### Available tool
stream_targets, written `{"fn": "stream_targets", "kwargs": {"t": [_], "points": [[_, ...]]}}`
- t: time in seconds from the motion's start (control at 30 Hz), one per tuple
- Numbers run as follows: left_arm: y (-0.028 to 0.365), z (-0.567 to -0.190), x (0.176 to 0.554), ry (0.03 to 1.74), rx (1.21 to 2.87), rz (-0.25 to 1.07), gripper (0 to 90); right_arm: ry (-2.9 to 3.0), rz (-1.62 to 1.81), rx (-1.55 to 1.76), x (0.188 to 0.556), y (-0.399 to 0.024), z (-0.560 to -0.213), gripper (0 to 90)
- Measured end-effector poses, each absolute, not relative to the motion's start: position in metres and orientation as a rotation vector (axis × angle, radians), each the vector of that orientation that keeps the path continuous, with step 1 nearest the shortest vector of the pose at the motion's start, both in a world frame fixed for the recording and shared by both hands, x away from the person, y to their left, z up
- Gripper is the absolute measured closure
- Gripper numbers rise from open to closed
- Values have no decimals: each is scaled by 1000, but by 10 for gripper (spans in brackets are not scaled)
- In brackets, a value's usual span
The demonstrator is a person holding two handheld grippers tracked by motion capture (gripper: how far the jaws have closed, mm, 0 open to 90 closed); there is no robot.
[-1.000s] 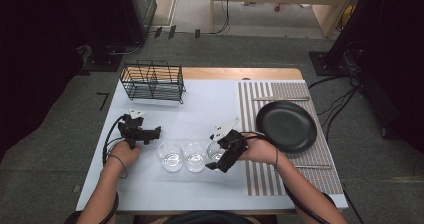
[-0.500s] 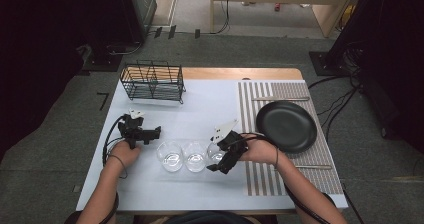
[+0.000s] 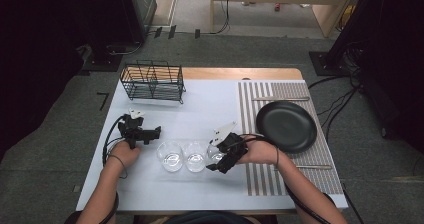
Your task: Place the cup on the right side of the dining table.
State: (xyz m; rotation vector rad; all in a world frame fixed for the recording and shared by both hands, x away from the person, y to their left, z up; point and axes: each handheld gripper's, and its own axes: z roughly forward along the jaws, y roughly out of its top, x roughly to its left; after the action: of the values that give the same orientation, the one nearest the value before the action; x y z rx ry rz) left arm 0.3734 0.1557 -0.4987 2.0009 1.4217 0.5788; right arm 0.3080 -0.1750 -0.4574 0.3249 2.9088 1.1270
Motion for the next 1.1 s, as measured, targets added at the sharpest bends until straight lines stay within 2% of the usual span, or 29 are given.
{"fn": "stream_targets", "kwargs": {"t": [0.3,1.1], "points": [[156,-499,373,1422,2001,579,0,2927,1137,317,310,-178,-456,178],[156,-499,373,1422,2001,579,0,2916,1153,345,310,-179,-454,191]]}}
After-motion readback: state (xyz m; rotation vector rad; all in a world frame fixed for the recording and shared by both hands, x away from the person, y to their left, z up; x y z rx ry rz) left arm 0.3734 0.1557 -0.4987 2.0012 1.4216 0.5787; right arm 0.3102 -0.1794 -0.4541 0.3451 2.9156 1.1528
